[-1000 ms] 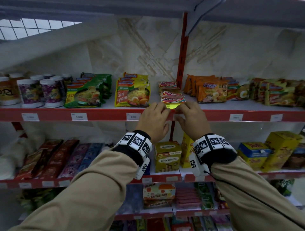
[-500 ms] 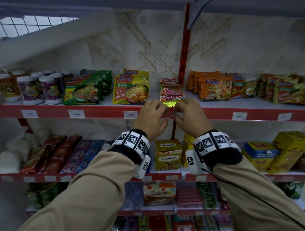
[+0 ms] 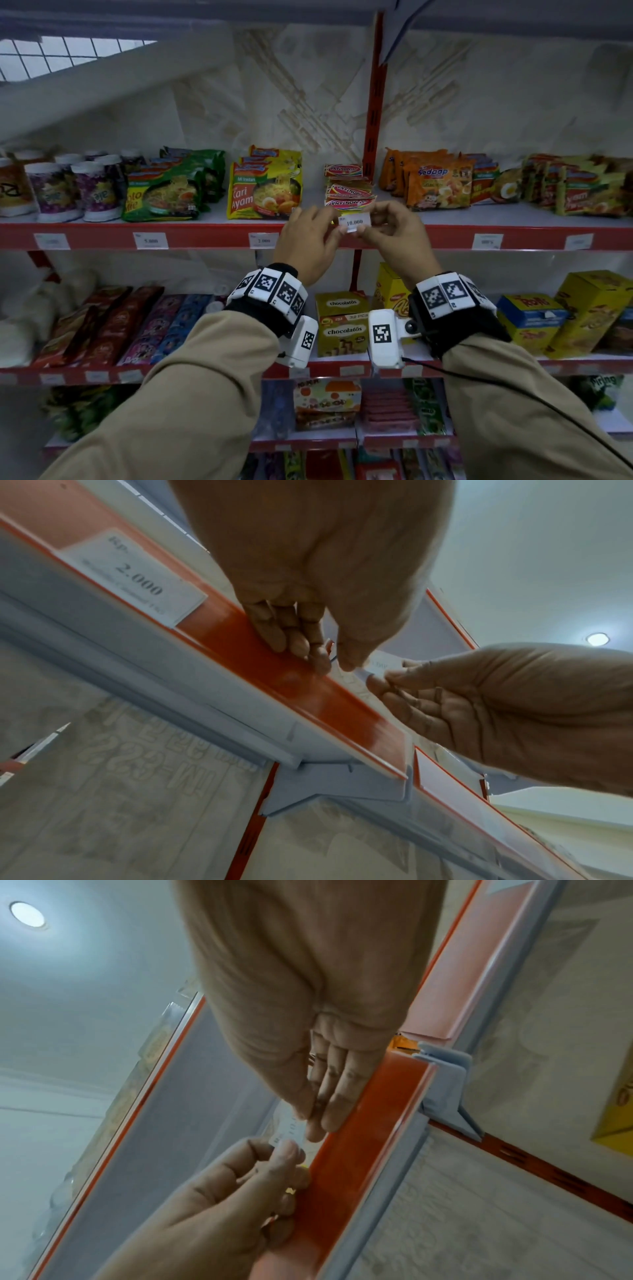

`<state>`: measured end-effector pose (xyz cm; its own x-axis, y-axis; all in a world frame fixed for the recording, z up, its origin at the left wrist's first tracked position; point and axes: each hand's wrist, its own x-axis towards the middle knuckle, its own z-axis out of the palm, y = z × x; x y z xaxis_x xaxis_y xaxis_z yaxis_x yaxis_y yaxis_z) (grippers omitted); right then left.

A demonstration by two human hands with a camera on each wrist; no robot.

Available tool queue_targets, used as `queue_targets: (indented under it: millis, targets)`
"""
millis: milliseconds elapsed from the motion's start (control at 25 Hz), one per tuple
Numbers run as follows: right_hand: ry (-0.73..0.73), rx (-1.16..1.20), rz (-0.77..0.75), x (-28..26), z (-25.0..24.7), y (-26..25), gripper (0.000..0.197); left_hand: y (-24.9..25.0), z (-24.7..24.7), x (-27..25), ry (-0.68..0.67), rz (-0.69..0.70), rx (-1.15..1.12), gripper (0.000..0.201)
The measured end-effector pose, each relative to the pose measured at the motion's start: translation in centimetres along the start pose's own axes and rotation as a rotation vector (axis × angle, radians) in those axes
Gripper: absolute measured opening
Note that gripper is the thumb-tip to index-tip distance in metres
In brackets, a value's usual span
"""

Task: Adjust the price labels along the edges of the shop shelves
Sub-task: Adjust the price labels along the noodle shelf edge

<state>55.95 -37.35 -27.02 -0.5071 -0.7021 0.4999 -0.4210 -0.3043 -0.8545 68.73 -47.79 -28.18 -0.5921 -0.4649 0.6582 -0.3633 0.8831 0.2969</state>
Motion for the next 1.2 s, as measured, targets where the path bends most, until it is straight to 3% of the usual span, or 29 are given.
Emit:
queue_targets:
  millis: [200, 360, 520, 680, 1200]
  targets:
    - [0.005, -0.510, -0.263, 0.1, -0.4, 0.5, 0.010, -0.1, 0.0, -0.2, -0.006, 0.034, 0.037, 0.024]
    - [0.092, -0.546, -0.296, 0.9, -1.1, 0.0, 0.009, 0.0, -0.2, -0.5, -0.013, 0.021, 0.001, 0.027]
    - [-0.014, -0.686, -0.279, 1.2, -1.2, 0.5, 0.007, 0.2, -0.3, -0.6, -0.030, 0.027, 0.014, 0.035]
    - [-0.019, -0.805, -0.262, 0.8, -1.0, 1.1, 0.008, 0.4, 0.3, -0.3, -0.072, 0.042, 0.164, 0.029]
    - [-0.147, -0.949, -0.246, 0.9, -2.2, 1.0, 0.012, 0.6, 0.5, -0.1, -0.102, 0.030, 0.260, 0.024]
